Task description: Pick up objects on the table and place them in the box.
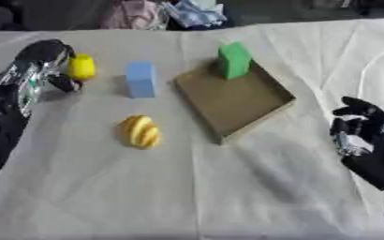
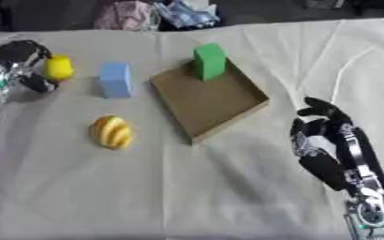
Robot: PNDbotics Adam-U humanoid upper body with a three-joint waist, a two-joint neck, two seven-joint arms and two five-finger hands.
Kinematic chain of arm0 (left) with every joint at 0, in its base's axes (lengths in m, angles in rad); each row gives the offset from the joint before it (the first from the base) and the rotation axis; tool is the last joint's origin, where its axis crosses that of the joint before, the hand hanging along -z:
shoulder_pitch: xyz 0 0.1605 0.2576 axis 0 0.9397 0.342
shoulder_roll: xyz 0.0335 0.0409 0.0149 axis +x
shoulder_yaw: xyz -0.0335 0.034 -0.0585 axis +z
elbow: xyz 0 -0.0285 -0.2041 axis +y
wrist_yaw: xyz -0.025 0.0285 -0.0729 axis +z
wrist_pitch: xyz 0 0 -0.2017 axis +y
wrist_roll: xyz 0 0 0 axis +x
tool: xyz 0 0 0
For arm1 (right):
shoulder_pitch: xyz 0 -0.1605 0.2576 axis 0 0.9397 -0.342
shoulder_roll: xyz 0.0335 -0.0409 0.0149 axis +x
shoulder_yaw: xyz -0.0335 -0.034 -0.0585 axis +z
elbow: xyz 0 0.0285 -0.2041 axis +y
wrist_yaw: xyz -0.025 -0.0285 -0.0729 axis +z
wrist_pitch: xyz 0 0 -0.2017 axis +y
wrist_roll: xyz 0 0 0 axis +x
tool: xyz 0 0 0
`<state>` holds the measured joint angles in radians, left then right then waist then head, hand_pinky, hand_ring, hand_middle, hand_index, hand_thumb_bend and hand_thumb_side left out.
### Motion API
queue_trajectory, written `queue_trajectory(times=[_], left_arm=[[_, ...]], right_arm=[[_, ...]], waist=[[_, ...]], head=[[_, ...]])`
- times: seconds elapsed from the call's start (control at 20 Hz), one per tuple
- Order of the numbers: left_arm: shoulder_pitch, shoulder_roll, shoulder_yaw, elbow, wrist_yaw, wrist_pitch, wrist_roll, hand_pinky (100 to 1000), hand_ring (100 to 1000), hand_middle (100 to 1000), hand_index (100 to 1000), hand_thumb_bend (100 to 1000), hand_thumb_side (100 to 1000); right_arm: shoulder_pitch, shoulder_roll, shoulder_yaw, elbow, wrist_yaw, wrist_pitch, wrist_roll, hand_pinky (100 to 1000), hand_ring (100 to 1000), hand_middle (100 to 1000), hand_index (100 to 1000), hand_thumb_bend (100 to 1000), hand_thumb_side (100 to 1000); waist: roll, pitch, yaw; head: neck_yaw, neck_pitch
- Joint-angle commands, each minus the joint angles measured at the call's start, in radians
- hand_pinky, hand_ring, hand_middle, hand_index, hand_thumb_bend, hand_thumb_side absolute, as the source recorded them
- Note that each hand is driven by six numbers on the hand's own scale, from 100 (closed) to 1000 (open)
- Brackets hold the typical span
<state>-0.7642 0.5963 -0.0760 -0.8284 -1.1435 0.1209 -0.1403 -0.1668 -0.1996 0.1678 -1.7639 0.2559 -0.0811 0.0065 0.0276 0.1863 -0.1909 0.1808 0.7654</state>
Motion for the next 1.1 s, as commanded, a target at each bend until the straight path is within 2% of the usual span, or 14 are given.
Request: queue_trajectory(times=[0.05, 0.2, 0.3, 0.5, 0.7, 0.85, 1.1], left_arm=[[-0.009, 0.012, 0.006, -0.004, -0.015, 0.009, 0.072, 584, 481, 533, 658, 324, 100], [-0.004, 0.012, 0.009, -0.012, -0.013, 0.023, 0.158, 506, 403, 438, 554, 217, 100], [-0.002, 0.015, 0.01, -0.034, 0.006, 0.032, 0.217, 479, 382, 405, 521, 168, 100], [0.0, 0.039, -0.029, -0.166, 0.105, 0.006, 0.253, 482, 386, 403, 518, 157, 100], [-0.005, 0.078, -0.089, -0.388, 0.18, -0.031, 0.207, 499, 398, 415, 530, 175, 100], [-0.028, 0.074, -0.14, -0.521, 0.229, -0.052, 0.14, 507, 406, 422, 538, 175, 100], [-0.104, -0.01, -0.225, -0.579, 0.274, -0.092, 0.032, 524, 426, 441, 554, 179, 100]], right_arm=[[-0.01, -0.011, 0.001, -0.015, -0.006, -0.002, 0.004, 607, 575, 678, 857, 100, 405], [-0.01, -0.012, 0.0, -0.015, -0.006, -0.002, 0.004, 608, 575, 677, 857, 100, 405], [-0.01, -0.012, -0.001, -0.015, -0.006, -0.002, 0.003, 607, 574, 677, 857, 100, 405], [-0.01, -0.012, -0.001, -0.015, -0.005, -0.003, 0.003, 608, 575, 677, 856, 100, 409], [-0.008, -0.014, -0.002, -0.014, -0.004, -0.002, 0.004, 607, 574, 675, 856, 100, 407], [-0.009, -0.014, 0.003, -0.014, -0.005, -0.003, 0.007, 607, 574, 675, 855, 100, 407], [-0.008, -0.012, 0.015, -0.013, -0.01, -0.005, 0.018, 607, 573, 674, 855, 100, 399]], waist=[[-0.001, -0.012, -0.002], [-0.002, -0.013, -0.002], [-0.002, -0.013, -0.001], [-0.001, -0.014, 0.008], [-0.001, -0.016, 0.011], [-0.002, -0.019, 0.009], [-0.006, -0.022, -0.008]], head=[[0.002, 0.005], [0.002, 0.005], [0.001, 0.005], [-0.004, 0.005], [-0.008, 0.005], [-0.008, 0.005], [-0.001, 0.005]])
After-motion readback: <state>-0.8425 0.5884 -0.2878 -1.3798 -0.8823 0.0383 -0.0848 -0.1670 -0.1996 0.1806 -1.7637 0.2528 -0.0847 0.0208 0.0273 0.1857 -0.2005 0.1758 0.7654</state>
